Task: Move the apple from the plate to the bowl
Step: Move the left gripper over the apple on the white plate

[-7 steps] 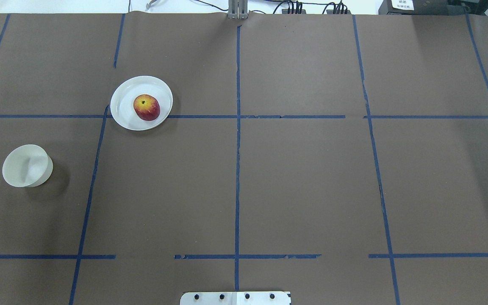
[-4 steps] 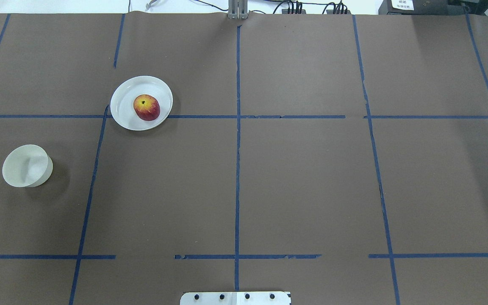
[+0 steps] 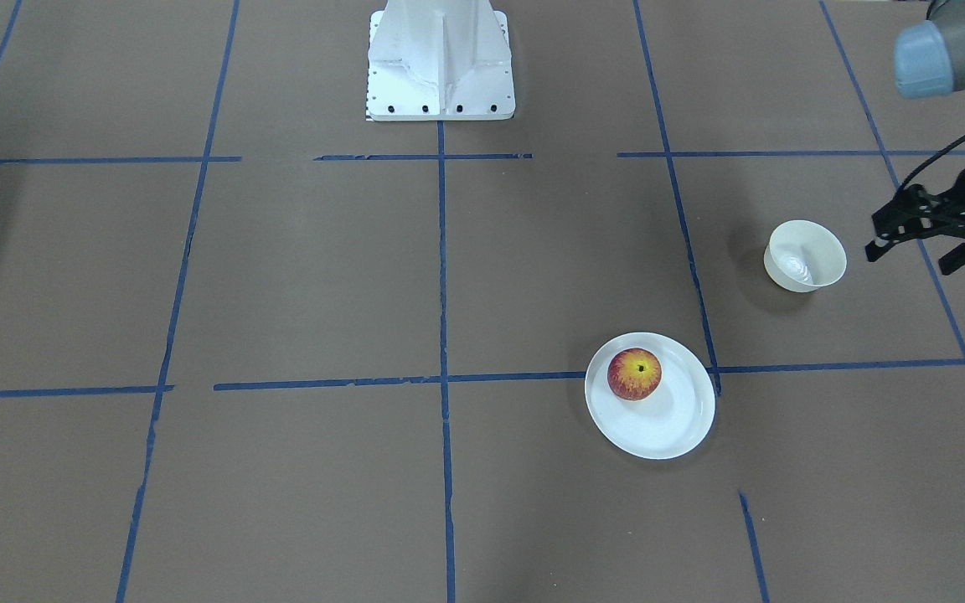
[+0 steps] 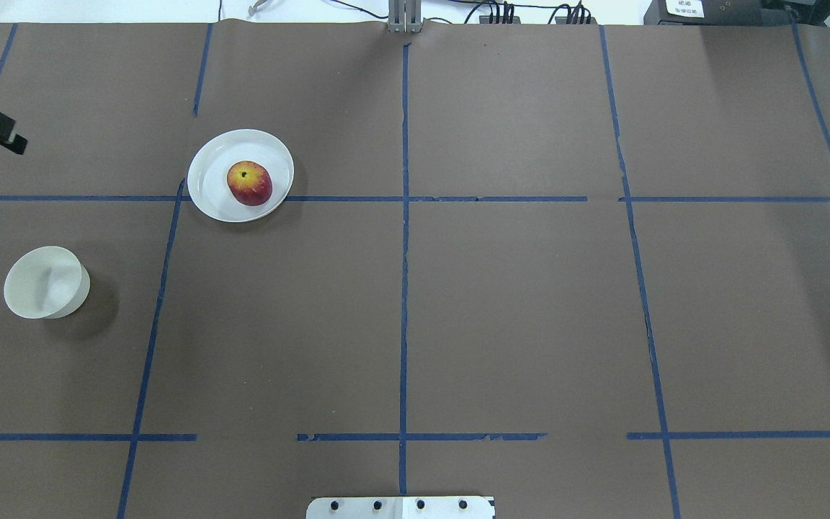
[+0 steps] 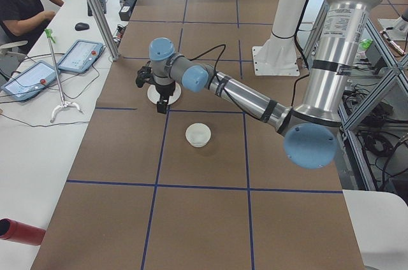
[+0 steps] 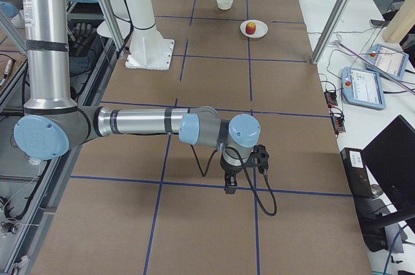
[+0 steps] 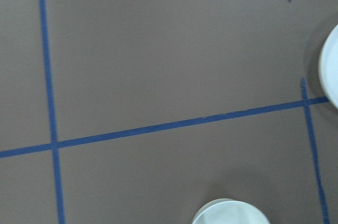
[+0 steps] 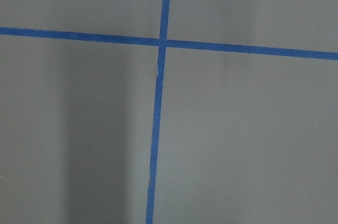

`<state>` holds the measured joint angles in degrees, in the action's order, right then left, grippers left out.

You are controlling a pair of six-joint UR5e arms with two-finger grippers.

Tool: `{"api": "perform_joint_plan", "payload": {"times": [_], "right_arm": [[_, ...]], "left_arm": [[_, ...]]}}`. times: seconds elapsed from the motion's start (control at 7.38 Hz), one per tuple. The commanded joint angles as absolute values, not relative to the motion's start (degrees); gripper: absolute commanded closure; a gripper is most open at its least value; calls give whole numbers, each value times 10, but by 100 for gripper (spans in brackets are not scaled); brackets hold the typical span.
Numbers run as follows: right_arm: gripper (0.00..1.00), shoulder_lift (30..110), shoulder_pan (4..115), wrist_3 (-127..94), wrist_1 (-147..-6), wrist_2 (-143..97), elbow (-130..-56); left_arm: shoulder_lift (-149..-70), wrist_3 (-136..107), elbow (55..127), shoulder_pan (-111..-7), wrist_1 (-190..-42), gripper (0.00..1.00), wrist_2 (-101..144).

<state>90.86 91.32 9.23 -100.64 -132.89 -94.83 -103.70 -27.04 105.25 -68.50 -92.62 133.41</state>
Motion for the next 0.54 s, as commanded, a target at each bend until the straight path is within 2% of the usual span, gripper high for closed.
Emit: {"api": "perform_joint_plan", "payload": {"times": [0.0, 0.14, 0.41], "right_arm": [[0, 908, 913, 92, -1007, -1329, -948], [0, 908, 913, 92, -1006, -1329, -948], [0, 908, 913, 92, -1006, -1329, -948]], "left_arm": [[-1116, -396, 1024, -606, -925, 0, 1311], [-1161, -472, 988, -576, -925, 0, 1290], [-1203, -526, 944, -535, -926, 0, 1278]]}}
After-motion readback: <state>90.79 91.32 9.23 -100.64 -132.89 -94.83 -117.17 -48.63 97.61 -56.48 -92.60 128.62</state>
